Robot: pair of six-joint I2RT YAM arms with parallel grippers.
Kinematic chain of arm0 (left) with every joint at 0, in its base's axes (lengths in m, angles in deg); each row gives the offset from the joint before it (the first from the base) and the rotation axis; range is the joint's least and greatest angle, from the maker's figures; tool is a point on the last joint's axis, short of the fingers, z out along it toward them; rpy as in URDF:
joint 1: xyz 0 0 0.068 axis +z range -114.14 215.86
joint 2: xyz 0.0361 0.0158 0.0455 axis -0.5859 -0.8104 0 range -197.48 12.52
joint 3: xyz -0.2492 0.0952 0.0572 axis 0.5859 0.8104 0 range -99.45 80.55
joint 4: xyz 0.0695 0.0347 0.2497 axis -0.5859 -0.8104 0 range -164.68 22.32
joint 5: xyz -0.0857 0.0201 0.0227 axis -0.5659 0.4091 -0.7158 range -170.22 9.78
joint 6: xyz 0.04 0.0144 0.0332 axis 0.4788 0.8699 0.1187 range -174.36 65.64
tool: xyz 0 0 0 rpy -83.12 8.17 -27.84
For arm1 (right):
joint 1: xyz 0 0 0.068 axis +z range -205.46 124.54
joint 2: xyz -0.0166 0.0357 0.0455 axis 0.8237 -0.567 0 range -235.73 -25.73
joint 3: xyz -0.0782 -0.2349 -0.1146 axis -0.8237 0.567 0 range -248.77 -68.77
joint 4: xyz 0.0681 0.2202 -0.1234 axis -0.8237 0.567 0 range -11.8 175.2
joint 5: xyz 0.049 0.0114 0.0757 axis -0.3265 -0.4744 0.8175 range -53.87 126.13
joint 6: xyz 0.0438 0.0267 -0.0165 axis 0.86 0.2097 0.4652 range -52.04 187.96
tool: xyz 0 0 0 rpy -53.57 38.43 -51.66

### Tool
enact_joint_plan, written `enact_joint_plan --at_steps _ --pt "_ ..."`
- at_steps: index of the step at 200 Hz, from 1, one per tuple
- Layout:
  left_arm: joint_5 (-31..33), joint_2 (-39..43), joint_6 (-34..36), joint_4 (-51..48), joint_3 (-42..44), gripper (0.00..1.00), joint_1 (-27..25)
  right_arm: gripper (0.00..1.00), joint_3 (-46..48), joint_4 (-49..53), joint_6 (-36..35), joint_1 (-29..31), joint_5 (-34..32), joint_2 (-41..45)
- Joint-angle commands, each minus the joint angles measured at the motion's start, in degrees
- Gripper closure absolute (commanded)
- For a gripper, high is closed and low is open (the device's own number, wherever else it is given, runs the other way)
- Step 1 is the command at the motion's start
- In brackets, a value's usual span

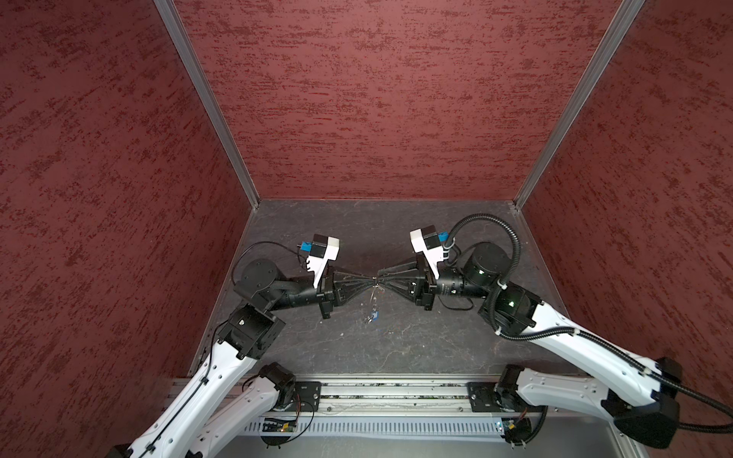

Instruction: Remove the keys from the keyring

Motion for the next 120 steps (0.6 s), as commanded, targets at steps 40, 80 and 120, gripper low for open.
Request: enact_joint_plan --at_steps 40,80,120 --pt "2.3 1.3 1.2 -0.1 -0.3 1.0 -0.1 0.82 1.2 -2.7 1.0 0.3 2.3 0.2" --pt "1.7 1.1 0.9 0.5 -0.2 1.0 -0.2 0.84 1.4 -2.8 0.9 0.4 2.5 -0.2" --pt "0.9 0.7 0.6 0.8 -0.1 1.0 -0.1 0.93 0.8 -3.6 0.8 0.3 3.2 -1.1"
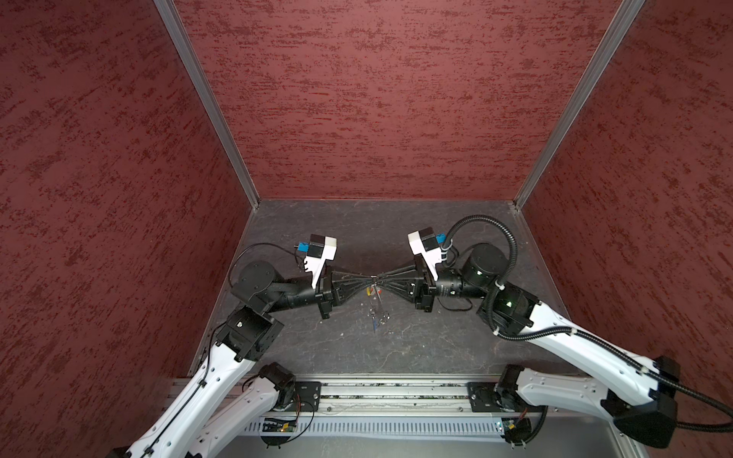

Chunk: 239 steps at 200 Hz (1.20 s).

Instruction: Remove the keys from the keyring

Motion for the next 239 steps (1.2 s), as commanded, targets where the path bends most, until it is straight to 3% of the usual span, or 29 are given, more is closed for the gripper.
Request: enact_joint_plan --at_steps 1,17,53,72,91,164,215,239 --pt "-0.4 0.1 0.5 1.0 -0.1 1.0 -0.1 0.93 -0.1 -2.4 0.0 0.3 1.7 -0.6" --pt "-0.4 0.2 0.5 0.9 0.0 1.0 -0.2 1.0 -0.5 -2.1 -0.2 0.3 1.7 -0.8" --pt "1.2 0.3 1.3 -3.1 -1.4 1.0 0.1 1.0 -0.8 2.3 -2.2 0.3 -0.6 1.0" --pt "1.4 0.1 1.9 -6.7 -2.7 0.64 1.1 1.0 -2.3 8.9 -5.0 0.3 -2.6 2.1" --pt "-0.4 -0.3 1.9 -8.9 -3.7 0.5 2.7 1.0 -4.2 16.2 -7.7 0.3 -3.8 2.9" --pt "-10.2 -9.2 7.1 -22.1 -12.8 0.55 2.8 1.0 -15.1 39.9 -16.4 0.2 -4.7 0.8" --pt "-10.9 -13.9 13.9 -32.3 -18.9 0.51 -0.3 1.0 -20.8 48.4 -19.5 0.2 -5.5 -1.2" --pt "-11.5 -15.6 15.0 -33.6 -20.0 0.57 -1.2 1.0 -21.7 49.3 -19.9 0.3 -5.7 -1.6"
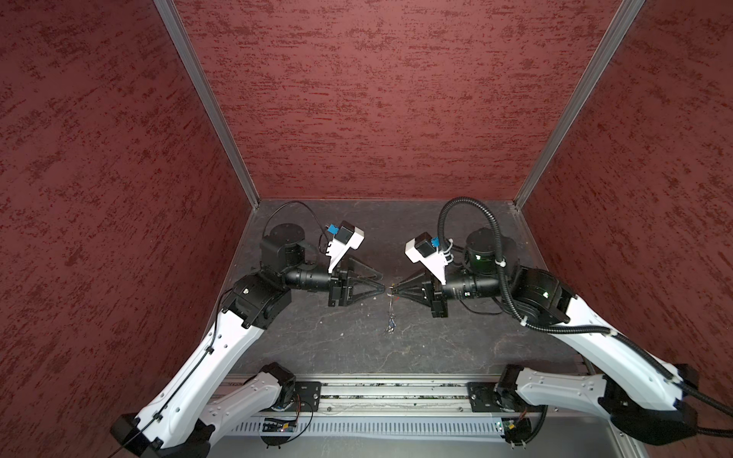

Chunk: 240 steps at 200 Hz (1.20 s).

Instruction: Remove the keys from the keyring

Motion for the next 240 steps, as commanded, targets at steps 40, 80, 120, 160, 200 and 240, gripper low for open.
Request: enact_joint_plan --at_steps 40,80,120,160,200,240 --pt "0.5 -3.5 6.1 -7.1 -3.2 0.61 -2.8 1.0 -2.2 2.5 -2.7 0.3 -1.2 0.2" --pt "-0.6 -4.0 6.4 -7.0 -3.4 0.71 -4.1 1.0 -1.9 1.9 -2.6 0.2 -3.8 0.5" --pt "-1.3 -3.6 6.9 -7.3 -3.4 0.82 -4.2 1.0 -1.4 2.6 -2.2 0.2 -6.9 -0.7" --pt "-0.8 -3.4 7.1 -7.4 -3.4 0.88 -4.3 1.0 -2.4 2.7 -1.8 0.2 -7.0 -1.5" --pt "-0.6 -3.4 7.3 -7.3 -3.2 0.85 -4.5 1.0 -2.5 1.7 -1.1 0.3 -6.2 -2.2" --pt "0.6 -3.1 7.8 -7.3 -2.9 1.0 -4.8 1.0 -2.7 1.0 -0.8 0.3 -5.9 -2.4"
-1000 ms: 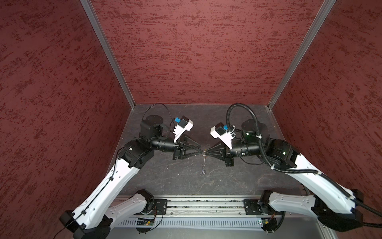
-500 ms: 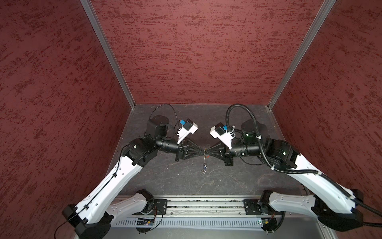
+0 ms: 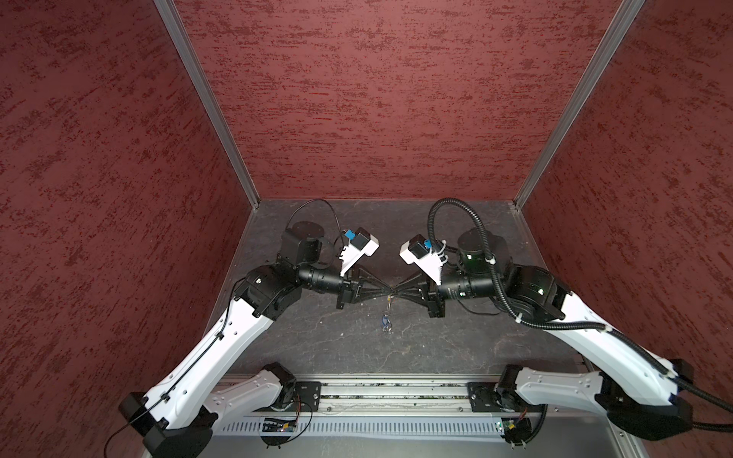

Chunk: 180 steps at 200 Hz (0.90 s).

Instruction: Remove the keys from the keyring

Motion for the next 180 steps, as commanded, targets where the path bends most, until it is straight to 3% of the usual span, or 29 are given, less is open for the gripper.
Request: enact_joint_plan --at_steps 1,39,67,106,140,180 --pt "-1.4 0.9 0.8 0.5 -0.9 1.0 -1.0 1.0 -1.5 -2.4 -0.3 0.1 -1.9 -0.8" --pt "-0.5 2.4 -0.3 4.5 0.9 1.0 -1.0 1.0 -1.0 -4.5 0.6 0.0 -2.3 -0.1" --pt "-0.4 3.9 -0.6 7.3 2.2 1.0 -0.5 0.65 2.9 -9.7 0.9 0.0 -5.1 3.6" --pt "-1.5 6.3 -1.9 12.1 3.5 1.0 -0.2 0.49 14.7 -25.5 4.1 0.0 -5.4 11.0" --pt "-1.9 8.1 -4.1 17.1 5.1 1.0 -0.2 0.43 21.0 -36.0 7.4 0.1 1.9 13.0" --pt "-2.4 8.2 -6.2 20.1 6.2 1.0 -0.1 0.41 23.1 -40.3 9.4 0.0 7.7 11.3"
